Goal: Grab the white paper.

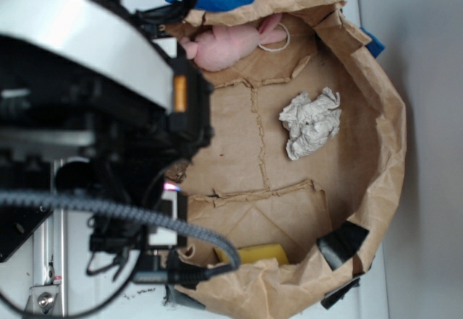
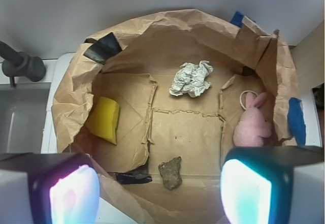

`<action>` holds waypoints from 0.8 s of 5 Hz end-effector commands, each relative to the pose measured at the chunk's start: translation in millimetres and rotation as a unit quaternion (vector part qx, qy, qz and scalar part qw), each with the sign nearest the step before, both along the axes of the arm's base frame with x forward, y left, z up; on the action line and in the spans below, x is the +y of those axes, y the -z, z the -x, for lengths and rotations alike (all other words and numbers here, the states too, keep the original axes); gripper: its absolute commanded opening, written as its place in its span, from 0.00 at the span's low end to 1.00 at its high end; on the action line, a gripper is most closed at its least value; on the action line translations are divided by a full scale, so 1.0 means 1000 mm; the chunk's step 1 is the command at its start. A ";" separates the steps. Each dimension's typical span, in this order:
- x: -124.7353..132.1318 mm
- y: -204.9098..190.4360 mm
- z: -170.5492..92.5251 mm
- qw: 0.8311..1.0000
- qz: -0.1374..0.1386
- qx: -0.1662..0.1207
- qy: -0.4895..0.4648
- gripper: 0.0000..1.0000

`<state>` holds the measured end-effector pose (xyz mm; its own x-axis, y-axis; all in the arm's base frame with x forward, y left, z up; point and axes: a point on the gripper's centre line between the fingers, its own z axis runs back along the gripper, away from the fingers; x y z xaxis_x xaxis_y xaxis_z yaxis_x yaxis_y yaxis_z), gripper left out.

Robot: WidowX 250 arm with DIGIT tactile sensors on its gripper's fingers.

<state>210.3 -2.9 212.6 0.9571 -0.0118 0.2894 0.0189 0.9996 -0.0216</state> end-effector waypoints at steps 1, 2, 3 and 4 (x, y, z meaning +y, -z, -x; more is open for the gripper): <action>0.033 0.033 -0.048 0.999 -0.003 -0.029 -0.045 1.00; 0.044 0.078 -0.071 0.999 -0.013 -0.030 -0.035 1.00; 0.054 0.105 -0.083 0.999 -0.014 -0.016 -0.028 1.00; 0.051 0.114 -0.091 1.000 -0.007 -0.016 -0.004 1.00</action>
